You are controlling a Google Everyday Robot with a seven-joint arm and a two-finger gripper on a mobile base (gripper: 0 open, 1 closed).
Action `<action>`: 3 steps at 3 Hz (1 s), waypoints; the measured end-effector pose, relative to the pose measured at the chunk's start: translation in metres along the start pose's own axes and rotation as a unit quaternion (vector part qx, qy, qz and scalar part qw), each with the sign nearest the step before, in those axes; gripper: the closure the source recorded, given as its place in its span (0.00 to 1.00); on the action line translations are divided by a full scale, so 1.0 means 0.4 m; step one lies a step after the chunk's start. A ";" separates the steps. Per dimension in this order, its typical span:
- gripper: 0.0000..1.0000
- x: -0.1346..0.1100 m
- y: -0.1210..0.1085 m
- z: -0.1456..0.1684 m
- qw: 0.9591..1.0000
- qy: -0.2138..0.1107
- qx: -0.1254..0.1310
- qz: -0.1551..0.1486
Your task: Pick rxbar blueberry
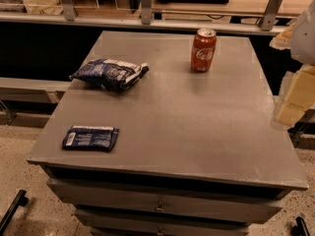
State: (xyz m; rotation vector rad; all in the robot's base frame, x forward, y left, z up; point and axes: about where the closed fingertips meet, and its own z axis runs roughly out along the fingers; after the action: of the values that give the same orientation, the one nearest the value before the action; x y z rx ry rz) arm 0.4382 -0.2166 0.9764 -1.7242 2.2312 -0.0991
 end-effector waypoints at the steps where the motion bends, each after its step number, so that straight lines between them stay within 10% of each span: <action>1: 0.00 0.000 0.000 0.000 1.000 0.000 0.000 0.000; 3: 0.00 -0.248 0.033 0.128 0.991 -0.045 -0.075 -0.099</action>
Offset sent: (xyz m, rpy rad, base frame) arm 0.0267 0.0782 -0.0333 0.0633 0.1119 0.1812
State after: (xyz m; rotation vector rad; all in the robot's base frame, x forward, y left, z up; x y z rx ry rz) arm 0.4628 -0.1113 0.9450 -1.9856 2.0446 0.1012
